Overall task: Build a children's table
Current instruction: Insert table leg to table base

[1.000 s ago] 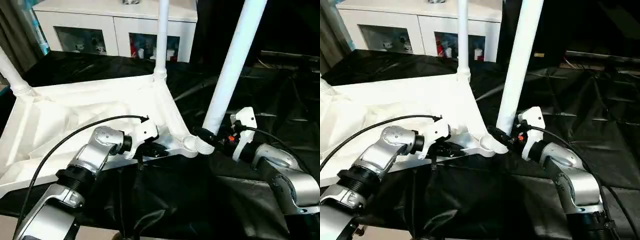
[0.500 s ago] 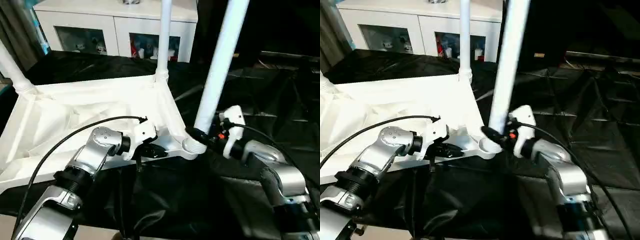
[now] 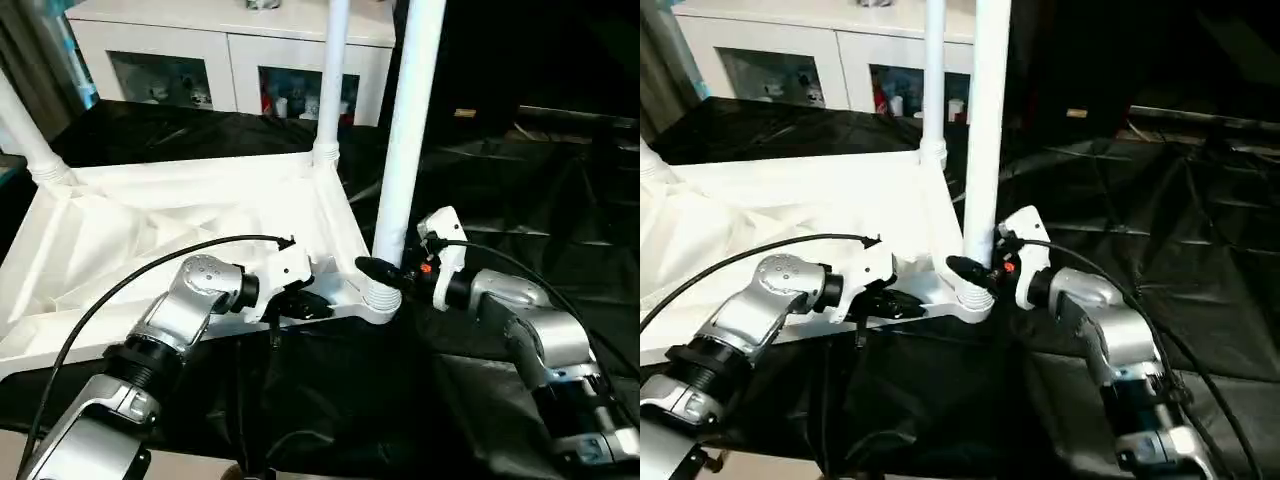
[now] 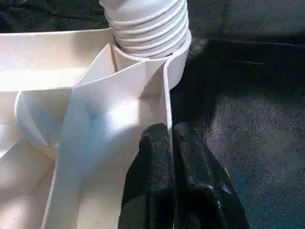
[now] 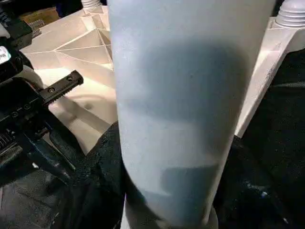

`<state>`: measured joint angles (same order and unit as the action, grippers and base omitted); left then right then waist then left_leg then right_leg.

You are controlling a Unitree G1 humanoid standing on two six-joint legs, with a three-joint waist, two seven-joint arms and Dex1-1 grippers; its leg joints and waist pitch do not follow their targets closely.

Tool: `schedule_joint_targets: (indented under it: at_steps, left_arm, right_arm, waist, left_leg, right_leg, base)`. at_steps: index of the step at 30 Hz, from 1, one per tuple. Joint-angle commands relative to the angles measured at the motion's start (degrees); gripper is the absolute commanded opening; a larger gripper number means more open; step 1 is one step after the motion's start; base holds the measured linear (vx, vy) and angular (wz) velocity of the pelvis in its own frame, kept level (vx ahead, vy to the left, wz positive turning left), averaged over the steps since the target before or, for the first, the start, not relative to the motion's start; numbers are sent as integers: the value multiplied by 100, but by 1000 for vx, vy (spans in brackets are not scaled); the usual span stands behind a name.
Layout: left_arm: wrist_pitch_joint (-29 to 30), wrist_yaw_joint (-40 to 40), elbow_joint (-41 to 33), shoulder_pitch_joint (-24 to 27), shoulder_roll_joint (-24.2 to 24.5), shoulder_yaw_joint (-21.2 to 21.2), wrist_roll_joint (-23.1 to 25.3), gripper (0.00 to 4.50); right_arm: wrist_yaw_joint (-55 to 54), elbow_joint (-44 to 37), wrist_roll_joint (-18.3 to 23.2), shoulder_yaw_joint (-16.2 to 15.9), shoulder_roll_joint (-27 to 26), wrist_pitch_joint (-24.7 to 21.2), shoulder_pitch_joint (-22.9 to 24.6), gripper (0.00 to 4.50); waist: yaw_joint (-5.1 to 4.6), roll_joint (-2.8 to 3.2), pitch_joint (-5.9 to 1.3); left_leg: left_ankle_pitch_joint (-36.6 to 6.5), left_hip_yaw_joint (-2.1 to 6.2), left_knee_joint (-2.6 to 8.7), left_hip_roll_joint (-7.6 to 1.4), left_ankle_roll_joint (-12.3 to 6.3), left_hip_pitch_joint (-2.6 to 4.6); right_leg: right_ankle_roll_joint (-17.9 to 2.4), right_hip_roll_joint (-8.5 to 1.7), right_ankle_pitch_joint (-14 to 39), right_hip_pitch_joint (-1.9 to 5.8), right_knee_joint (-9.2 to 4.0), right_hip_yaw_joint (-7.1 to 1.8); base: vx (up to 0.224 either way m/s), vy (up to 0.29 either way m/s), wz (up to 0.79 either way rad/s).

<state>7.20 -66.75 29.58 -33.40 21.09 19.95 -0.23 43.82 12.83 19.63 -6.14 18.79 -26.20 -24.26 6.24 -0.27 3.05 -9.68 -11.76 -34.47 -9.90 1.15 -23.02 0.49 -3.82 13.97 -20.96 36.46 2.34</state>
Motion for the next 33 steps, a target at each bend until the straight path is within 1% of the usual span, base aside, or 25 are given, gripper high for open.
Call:
schedule_joint_targets:
  at_steps: [1, 5, 7, 9, 11, 12, 13, 14, 15, 16, 18, 19, 20, 21, 22, 24, 25, 26, 27, 28, 29, 30, 31, 32, 33]
  left_arm:
    - [-21, -183, -51, 73, -4, 180, 103, 0]
    - [-35, -107, 12, 40, -8, 157, 121, 0]
    - [-33, -99, 18, 36, -5, 155, 118, 0]
    - [-25, -91, 31, 23, -15, 141, 98, 0]
    - [-12, -82, 32, 13, -34, 122, 78, 0]
    - [-14, -49, 44, 1, -51, 107, 76, 0]
    - [-19, 12, 92, -32, -83, 83, 80, 0]
    - [-19, 23, 103, -39, -87, 79, 81, 0]
    - [-15, 56, 136, -58, -97, 75, 93, 0]
    - [-20, 71, 161, -74, -96, 80, 112, 0]
    - [-33, 87, 194, -96, -91, 92, 138, 0]
    - [-37, 89, 201, -100, -91, 93, 141, 0]
    - [-31, 94, 211, -108, -95, 85, 135, 0]
    - [-35, 92, 232, -123, -94, 68, 127, 0]
    - [-35, 92, 232, -123, -94, 68, 127, 0]
    - [-48, 105, 266, -141, -93, 60, 136, 0]
    - [-61, 118, 291, -154, -93, 57, 145, 0]
    - [-67, 124, 302, -159, -93, 56, 150, 0]
    - [-67, 124, 302, -159, -93, 56, 150, 0]
    - [-78, 129, 312, -161, -97, 54, 157, 0]
    - [-79, 130, 313, -161, -97, 54, 158, 0]
    - [-97, 139, 328, -164, -104, 50, 163, 0]
    - [-106, 142, 338, -166, -108, 48, 167, 0]
    - [-128, 152, 353, -171, -114, 45, 175, 0]
    - [-132, 155, 356, -172, -115, 44, 177, 0]
  right_arm:
    - [-4, 158, -48, 2, 12, -79, -21, 191]
    - [165, 140, 124, 33, 48, -293, 43, 191]
    - [199, 156, 124, 24, 75, -329, 84, 191]
    - [158, 276, 197, 167, 21, -339, 164, 191]
    - [97, 353, 250, 288, -29, -327, 190, 191]
    - [43, 395, 297, 374, -68, -313, 215, 191]
    - [-51, 475, 399, 535, -151, -281, 274, 191]
    - [-61, 487, 416, 563, -167, -274, 287, 191]
    - [-85, 520, 459, 633, -214, -235, 337, 191]
    - [-116, 547, 471, 667, -246, -204, 383, 191]
    - [-157, 599, 428, 688, -300, -78, 505, 191]
    - [-171, 616, 414, 687, -314, -27, 547, 191]
    - [-191, 625, 410, 694, -343, 39, 618, 191]
    - [-225, 628, 410, 728, -413, 152, 731, 191]
    - [-225, 628, 410, 728, -413, 152, 731, 191]
    - [-234, 599, 394, 778, -474, 289, 861, 191]
    - [-231, 588, 386, 794, -497, 395, 932, 191]
    - [-221, 575, 382, 799, -509, 464, 973, 191]
    - [-221, 575, 382, 799, -509, 464, 973, 191]
    - [-209, 546, 351, 801, -522, 628, 1050, 191]
    - [-208, 543, 346, 800, -523, 647, 1058, 191]
    - [-163, 511, 235, 714, -472, 794, 1121, 191]
    - [-147, 504, 192, 682, -454, 850, 1141, 191]
    - [-115, 492, 100, 611, -414, 946, 1168, 191]
    - [-108, 489, 79, 594, -405, 969, 1174, 191]
  waist:
    - [-18, -43, -363]
    - [-15, -45, -375]
    - [-8, -41, -373]
    - [0, -19, -377]
    - [-2, -23, -378]
    - [0, -12, -382]
    - [3, 11, -382]
    - [4, 2, -380]
    - [4, -7, -381]
    - [5, 7, -382]
    - [4, 3, -370]
    - [2, 2, -361]
    - [3, 3, -358]
    - [3, 37, -352]
    - [0, 18, -356]
    - [2, 15, -358]
    - [4, 27, -358]
    - [5, 25, -361]
    - [2, 24, -358]
    - [-2, 27, -352]
    - [1, 26, -348]
    - [5, 41, -352]
    - [1, 26, -348]
    - [-5, 22, -344]
    - [-9, 24, -339]
  left_leg:
    - [-900, 197, 431, -408, -3, 227]
    - [-864, 193, 424, -405, -14, 230]
    - [-873, 195, 425, -407, -14, 229]
    - [-899, 197, 425, -410, 4, 232]
    - [-909, 198, 428, -409, 25, 230]
    - [-927, 195, 428, -411, 30, 242]
    - [-948, 200, 429, -411, 51, 237]
    - [-974, 194, 431, -410, 56, 244]
    - [-1013, 200, 437, -410, 67, 240]
    - [-1057, 202, 440, -412, 85, 242]
    - [-1131, 205, 451, -416, 118, 247]
    - [-1239, 209, 466, -420, 165, 251]
    - [-1277, 211, 468, -421, 182, 254]
    - [-1364, 213, 476, -426, 223, 265]
    - [-1410, 222, 487, -423, 242, 257]
    - [-1416, 219, 487, -423, 237, 262]
    - [-1435, 223, 490, -426, 239, 261]
    - [-1441, 225, 494, -429, 242, 263]
    - [-1445, 227, 497, -426, 238, 255]
    - [-1494, 230, 505, -428, 243, 257]
    - [-1532, 227, 505, -429, 245, 259]
    - [-1559, 228, 502, -429, 259, 267]
    - [-1570, 232, 511, -434, 260, 262]
    - [-1569, 233, 515, -431, 254, 250]
    - [-1617, 234, 516, -428, 257, 254]
  right_leg:
    - [-1335, -546, 294, 102, -424, -253]
    - [-1352, -543, 166, 109, -410, -253]
    - [-1357, -548, 163, 110, -414, -255]
    - [-1369, -556, 173, 107, -417, -257]
    - [-1378, -545, 145, 109, -413, -253]
    - [-1389, -547, 126, 103, -414, -253]
    - [-1404, -553, 113, 103, -412, -254]
    - [-1406, -549, 124, 95, -420, -254]
    - [-1418, -552, 142, 105, -418, -251]
    - [-1413, -560, 174, 104, -427, -251]
    - [-1398, -556, 268, 94, -438, -251]
    - [-1367, -566, 439, 91, -454, -255]
    - [-1358, -573, 501, 92, -465, -259]
    - [-1333, -573, 585, 74, -480, -263]
    - [-1315, -571, 630, 87, -476, -260]
    - [-1299, -572, 641, 82, -480, -261]
    - [-1290, -581, 644, 77, -486, -263]
    - [-1286, -578, 640, 78, -483, -259]
    - [-1280, -577, 637, 80, -484, -258]
    - [-1273, -578, 696, 74, -492, -258]
    - [-1265, -581, 744, 68, -503, -262]
    - [-1260, -587, 771, 64, -503, -263]
    - [-1237, -582, 786, 69, -508, -262]
    - [-1234, -583, 786, 75, -507, -262]
    - [-1220, -585, 885, 66, -522, -261]
  base:
    - [0, 0, 0]
    - [0, 0, 0]
    - [0, 0, 0]
    - [0, 0, 0]
    - [0, 0, 0]
    - [0, 0, 0]
    - [0, 0, 0]
    - [0, 0, 0]
    - [0, 0, 0]
    - [0, 0, 0]
    - [0, 0, 0]
    - [0, 0, 0]
    - [0, 0, 0]
    - [0, 0, 0]
    - [0, 0, 0]
    - [0, 0, 0]
    - [0, 0, 0]
    - [0, 0, 0]
    - [0, 0, 0]
    - [0, 0, 0]
    - [0, 0, 0]
    - [0, 0, 0]
    - [0, 0, 0]
    - [0, 0, 0]
    - [0, 0, 0]
